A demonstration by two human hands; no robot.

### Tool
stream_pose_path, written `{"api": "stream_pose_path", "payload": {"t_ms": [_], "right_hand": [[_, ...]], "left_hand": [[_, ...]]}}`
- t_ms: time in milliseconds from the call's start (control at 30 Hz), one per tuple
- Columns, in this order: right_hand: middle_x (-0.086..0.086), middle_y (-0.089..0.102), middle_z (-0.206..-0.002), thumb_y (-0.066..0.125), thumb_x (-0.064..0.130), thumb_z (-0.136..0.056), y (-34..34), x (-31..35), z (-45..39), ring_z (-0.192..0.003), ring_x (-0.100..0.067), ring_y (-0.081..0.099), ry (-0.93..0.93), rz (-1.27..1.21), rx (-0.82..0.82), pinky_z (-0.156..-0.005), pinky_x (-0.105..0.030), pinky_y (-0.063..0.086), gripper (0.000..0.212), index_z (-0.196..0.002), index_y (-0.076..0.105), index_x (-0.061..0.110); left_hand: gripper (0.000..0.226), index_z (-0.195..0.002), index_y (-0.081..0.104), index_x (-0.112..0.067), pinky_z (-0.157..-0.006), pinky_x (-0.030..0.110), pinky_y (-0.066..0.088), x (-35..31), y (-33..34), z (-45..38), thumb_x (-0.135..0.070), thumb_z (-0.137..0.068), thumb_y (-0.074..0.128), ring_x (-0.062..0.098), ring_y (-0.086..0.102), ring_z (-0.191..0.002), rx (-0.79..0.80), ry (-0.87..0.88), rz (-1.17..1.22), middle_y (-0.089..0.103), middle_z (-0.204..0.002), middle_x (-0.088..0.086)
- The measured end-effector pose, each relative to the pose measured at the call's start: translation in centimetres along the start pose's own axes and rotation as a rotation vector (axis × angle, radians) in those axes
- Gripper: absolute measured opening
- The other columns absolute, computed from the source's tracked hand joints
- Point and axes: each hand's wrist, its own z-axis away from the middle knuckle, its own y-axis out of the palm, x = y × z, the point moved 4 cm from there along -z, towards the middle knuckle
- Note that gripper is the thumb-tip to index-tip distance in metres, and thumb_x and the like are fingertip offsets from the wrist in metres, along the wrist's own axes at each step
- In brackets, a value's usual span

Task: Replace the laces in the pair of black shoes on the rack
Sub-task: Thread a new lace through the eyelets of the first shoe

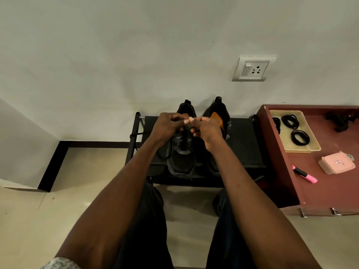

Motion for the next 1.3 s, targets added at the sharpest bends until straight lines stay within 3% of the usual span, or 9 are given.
{"api": "stream_pose_path", "payload": {"t_ms": [267, 533, 700, 800, 933, 1033, 1167, 1233, 1300], "right_hand": [[-0.003, 0.066, -0.069, 0.066, 0.016, -0.096, 0.2, -2.4, -2.1, -0.059, -0.012, 0.057, 0.015, -0.075, -0.154, -0.055, -0.024, 0.047, 0.015, -0.084, 0.065, 0.006], [-0.007, 0.064, -0.107, 0.070, 0.018, -0.091, 0.8, -6.9, -3.0, -0.094, -0.022, 0.064, 0.123, 0.304, -0.138, -0.084, -0.040, 0.057, 0.030, -0.117, 0.058, 0.009], [-0.007, 0.066, -0.115, 0.068, 0.018, -0.092, 1.4, -7.4, -2.9, -0.104, -0.025, 0.065, 0.116, 0.314, -0.104, -0.093, -0.047, 0.056, 0.033, -0.123, 0.057, 0.014], [-0.007, 0.068, -0.111, 0.067, 0.016, -0.093, 1.4, -7.2, -3.1, -0.101, -0.025, 0.066, 0.108, 0.338, -0.082, -0.092, -0.048, 0.056, 0.032, -0.123, 0.058, 0.012], [-0.007, 0.069, -0.105, 0.068, 0.017, -0.093, 1.0, -7.0, -3.4, -0.096, -0.025, 0.067, 0.091, 0.381, -0.066, -0.090, -0.048, 0.057, 0.027, -0.117, 0.061, 0.009], [-0.009, 0.071, -0.102, 0.069, 0.017, -0.092, 0.9, -7.0, -3.6, -0.094, -0.026, 0.068, 0.083, 0.435, -0.058, -0.087, -0.049, 0.057, 0.025, -0.115, 0.065, 0.007], [-0.014, 0.069, -0.097, 0.071, 0.016, -0.091, 0.8, -6.5, -3.9, -0.089, -0.029, 0.066, 0.091, 0.509, -0.056, -0.069, -0.037, 0.052, 0.019, -0.105, 0.066, 0.004], [-0.015, 0.068, -0.091, 0.070, 0.015, -0.090, 0.9, -6.4, -3.9, -0.082, -0.028, 0.064, 0.090, 0.544, -0.055, -0.061, -0.034, 0.045, 0.016, -0.099, 0.066, 0.003], [-0.014, 0.067, -0.088, 0.070, 0.015, -0.090, 1.0, -6.3, -3.9, -0.079, -0.029, 0.064, 0.084, 0.578, -0.044, -0.060, -0.039, 0.049, 0.012, -0.094, 0.066, 0.004]], "left_hand": [[0.012, -0.100, 0.074, -0.008, -0.078, 0.029, 0.054, 2.4, -0.2, -3.1, -0.011, -0.094, 0.064, 0.016, 0.067, -0.081, -0.091, 0.094, -0.346, 0.073, -0.090, 0.005], [0.015, -0.096, 0.075, -0.016, -0.104, 0.046, 0.035, 3.8, 1.3, -5.9, -0.015, -0.091, 0.062, 0.030, 0.036, -0.129, 0.049, 0.163, -0.869, 0.041, -0.141, 0.007], [0.018, -0.101, 0.075, -0.019, -0.110, 0.043, 0.027, 3.9, 1.8, -7.0, -0.016, -0.093, 0.058, 0.030, 0.022, -0.137, 0.160, 0.005, -0.866, 0.030, -0.148, 0.004], [0.022, -0.108, 0.074, -0.017, -0.094, 0.022, 0.021, 5.5, 1.8, -7.6, -0.016, -0.095, 0.056, 0.019, 0.025, -0.126, 0.186, -0.148, -0.715, 0.031, -0.142, -0.001], [0.015, -0.086, 0.063, -0.016, -0.088, 0.010, 0.023, 7.3, 2.5, -8.5, -0.004, -0.093, 0.057, 0.024, 0.029, -0.135, 0.081, -0.271, -0.471, 0.036, -0.142, 0.006], [0.027, -0.120, 0.058, -0.014, -0.104, 0.028, 0.036, 7.8, 2.4, -8.4, -0.016, -0.093, 0.061, 0.026, 0.038, -0.130, -0.016, -0.359, -0.417, 0.039, -0.137, 0.008], [0.071, -0.121, 0.065, -0.006, -0.103, 0.013, 0.036, 15.1, 2.4, -11.5, -0.044, -0.063, 0.081, 0.016, 0.045, -0.121, -0.068, -0.286, -0.410, 0.052, -0.135, 0.019], [0.064, -0.139, 0.054, -0.018, -0.093, 0.004, 0.018, 14.1, 2.5, -10.1, -0.034, -0.080, 0.073, 0.017, 0.033, -0.129, 0.049, -0.335, -0.487, 0.044, -0.146, 0.014], [0.066, -0.152, 0.035, -0.019, -0.095, 0.016, 0.019, 8.6, 2.7, -6.4, -0.023, -0.092, 0.061, 0.018, 0.025, -0.136, 0.160, -0.249, -0.563, 0.033, -0.155, 0.012]]}}
